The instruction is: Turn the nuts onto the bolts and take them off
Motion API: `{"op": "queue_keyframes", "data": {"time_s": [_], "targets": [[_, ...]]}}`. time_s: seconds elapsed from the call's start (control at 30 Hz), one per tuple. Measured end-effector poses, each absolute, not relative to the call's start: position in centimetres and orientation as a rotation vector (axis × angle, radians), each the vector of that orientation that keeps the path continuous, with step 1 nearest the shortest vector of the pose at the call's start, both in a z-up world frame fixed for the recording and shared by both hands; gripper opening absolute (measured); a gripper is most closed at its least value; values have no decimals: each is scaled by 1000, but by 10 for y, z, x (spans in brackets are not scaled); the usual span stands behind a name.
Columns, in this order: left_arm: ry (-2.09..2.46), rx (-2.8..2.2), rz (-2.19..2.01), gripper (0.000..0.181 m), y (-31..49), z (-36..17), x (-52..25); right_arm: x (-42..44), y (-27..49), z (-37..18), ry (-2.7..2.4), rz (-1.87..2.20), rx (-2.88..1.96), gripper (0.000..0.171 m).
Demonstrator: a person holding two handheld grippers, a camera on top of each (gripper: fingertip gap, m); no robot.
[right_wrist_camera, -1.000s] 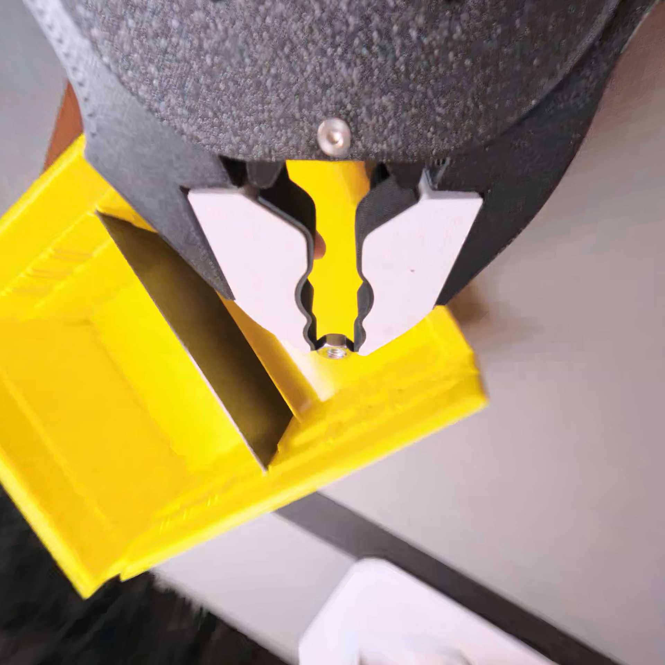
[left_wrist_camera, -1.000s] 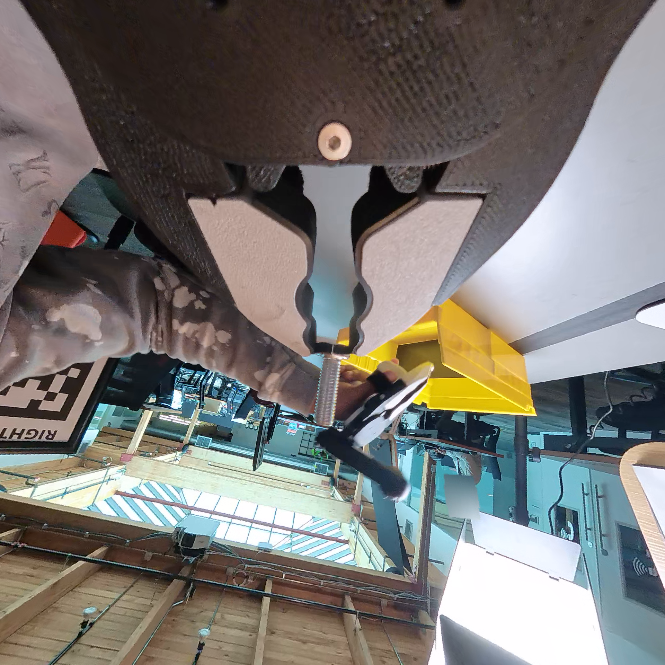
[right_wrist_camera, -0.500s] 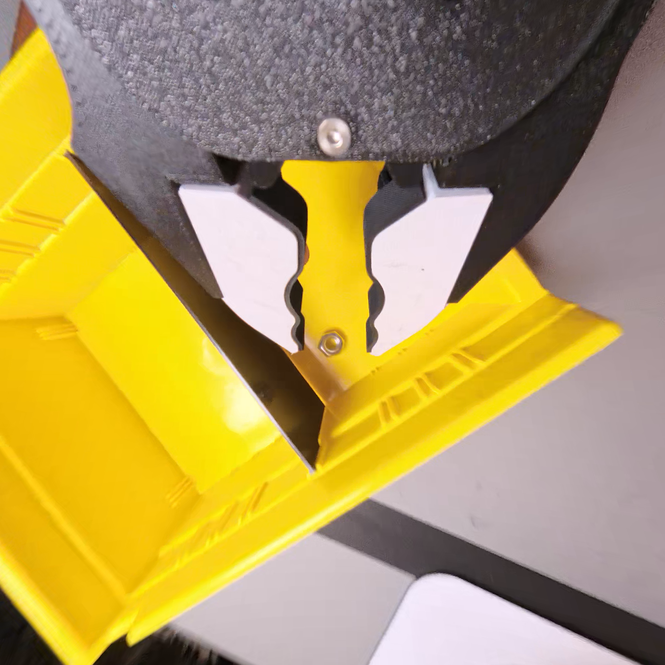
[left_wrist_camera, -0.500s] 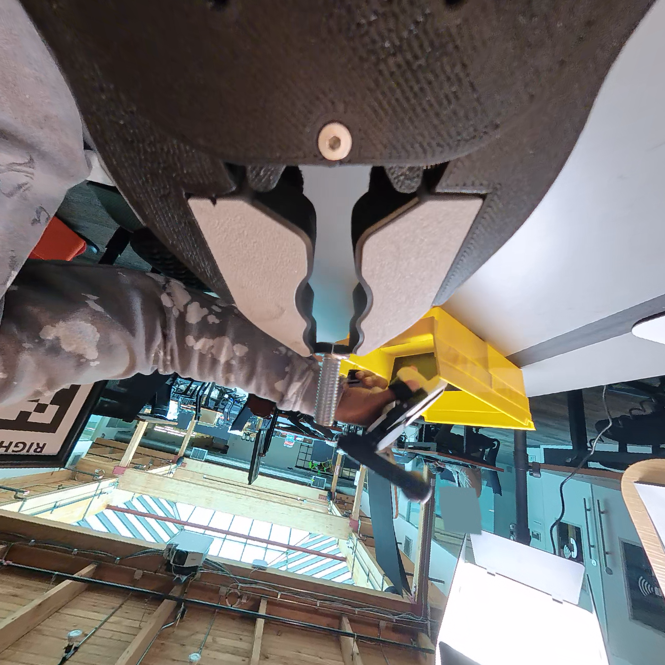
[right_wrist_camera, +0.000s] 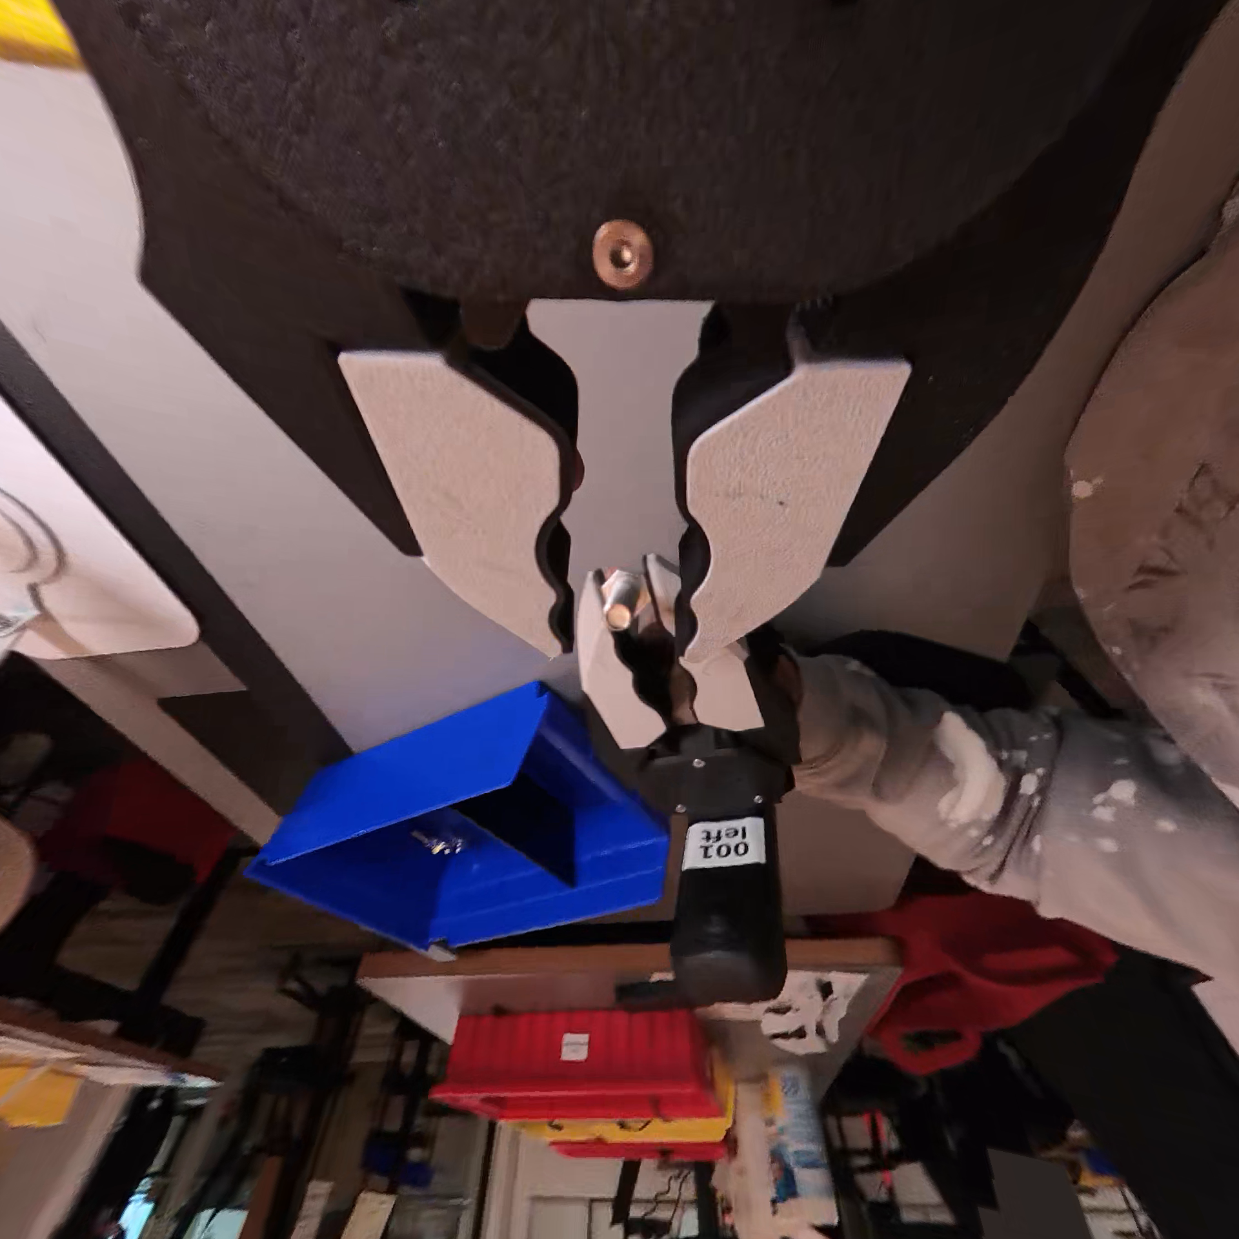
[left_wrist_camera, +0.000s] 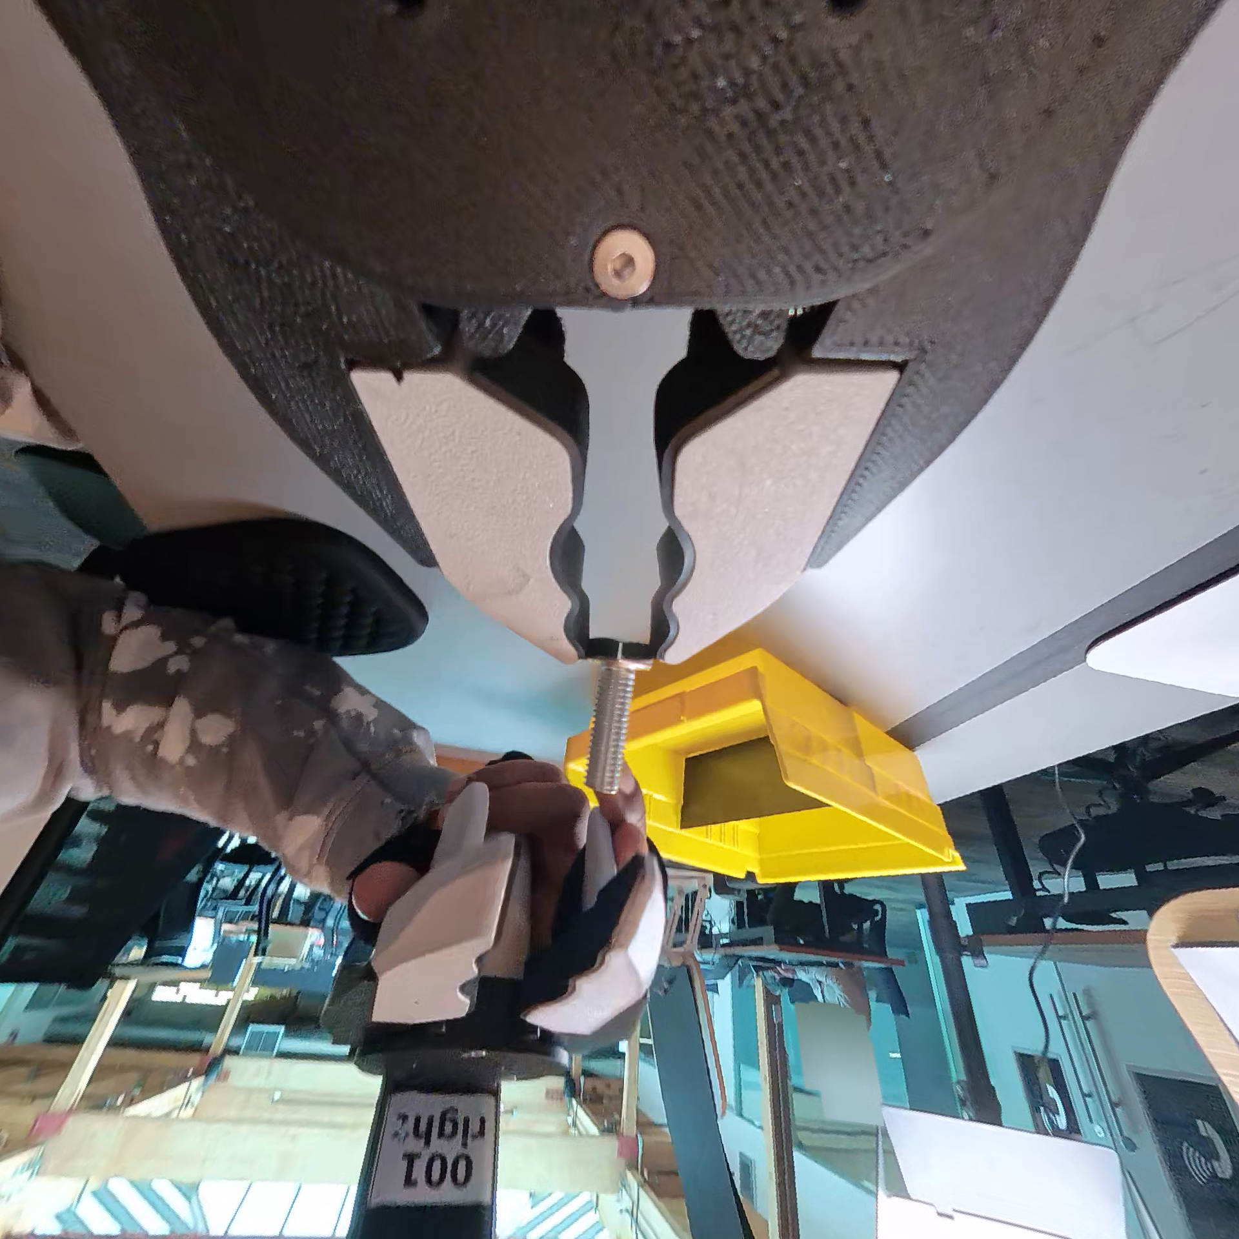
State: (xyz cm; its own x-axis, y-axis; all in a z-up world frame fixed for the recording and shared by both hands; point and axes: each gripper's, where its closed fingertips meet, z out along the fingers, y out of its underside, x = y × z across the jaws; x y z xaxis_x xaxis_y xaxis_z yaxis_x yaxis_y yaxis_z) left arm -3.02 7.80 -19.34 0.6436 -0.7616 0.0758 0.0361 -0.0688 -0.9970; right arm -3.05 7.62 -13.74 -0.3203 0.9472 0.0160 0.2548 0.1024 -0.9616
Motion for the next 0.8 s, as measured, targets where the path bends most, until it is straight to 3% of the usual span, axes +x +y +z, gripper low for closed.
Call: {"op": "queue_keyframes", "data": {"time_s": [0.1, 0.17, 0.4, 0.6, 0.73, 0.8], "targets": [[662, -1520, -731, 18, 77, -196, -27, -37, 71, -161, -1790, 1158, -1231, 24], [664, -1518, -740, 18, 76, -195, -28, -35, 72, -169, -1811, 1134, -1239, 10], [689, -1465, -817, 18, 68, -185, -27, -12, 73, -187, -1887, 1114, -1283, 9], [725, -1505, -772, 18, 70, -193, -27, -9, 74, -184, -1958, 926, -1285, 28], [756, -1528, -763, 18, 70, -201, -23, -19, 71, -197, -2100, 743, -1283, 26], [761, -1537, -761, 18, 71, -203, -24, -24, 69, -209, -2147, 697, -1280, 11]]}}
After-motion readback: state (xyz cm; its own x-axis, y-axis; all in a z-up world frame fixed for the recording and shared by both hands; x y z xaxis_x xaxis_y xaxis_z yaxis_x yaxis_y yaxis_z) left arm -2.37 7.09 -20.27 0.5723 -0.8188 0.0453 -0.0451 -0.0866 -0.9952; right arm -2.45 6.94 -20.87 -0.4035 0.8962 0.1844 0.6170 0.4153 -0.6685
